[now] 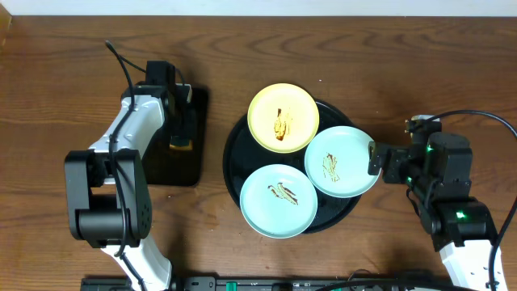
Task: Clean dirty plates on tray and stack at the side
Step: 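Lower the left gripper and grasp the green-yellow sponge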
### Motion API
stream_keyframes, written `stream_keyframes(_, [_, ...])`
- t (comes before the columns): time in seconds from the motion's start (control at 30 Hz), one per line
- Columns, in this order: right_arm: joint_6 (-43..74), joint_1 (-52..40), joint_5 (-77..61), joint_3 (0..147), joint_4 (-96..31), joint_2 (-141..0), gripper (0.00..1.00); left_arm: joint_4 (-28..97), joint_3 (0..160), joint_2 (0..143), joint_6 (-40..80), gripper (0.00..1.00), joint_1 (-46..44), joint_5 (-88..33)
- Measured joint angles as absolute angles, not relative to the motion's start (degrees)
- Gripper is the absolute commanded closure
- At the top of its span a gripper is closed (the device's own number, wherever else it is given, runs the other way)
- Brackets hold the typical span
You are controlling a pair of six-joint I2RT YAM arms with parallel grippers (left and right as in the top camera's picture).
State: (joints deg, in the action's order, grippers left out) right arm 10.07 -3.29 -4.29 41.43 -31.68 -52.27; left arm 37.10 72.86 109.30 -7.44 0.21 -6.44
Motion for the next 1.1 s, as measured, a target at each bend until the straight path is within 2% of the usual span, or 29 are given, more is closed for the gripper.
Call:
stream_keyframes(0.6, [10.07, -3.29, -4.29, 41.43, -31.68, -52.27, 0.01, 37.01, 72.71, 110.28, -7.46, 0.5, 0.21, -5.61])
stream_keyframes(0.77, [10.07, -3.29, -4.29, 41.43, -31.7, -52.27, 0.01, 36.99, 72.64, 110.28, -7.27, 0.62, 0.21, -5.61])
stream_keyframes(0.93, [10.07, -3.29, -4.29, 41.43, -31.7, -52.27, 0.01, 36.97, 72.55, 110.28, -7.2, 0.68, 0.21, -5.58])
stream_keyframes(1.1, [10.07, -3.29, -4.29, 41.43, -31.7, -52.27, 0.01, 36.97, 72.55, 110.28, -6.96, 0.81, 0.21, -5.61])
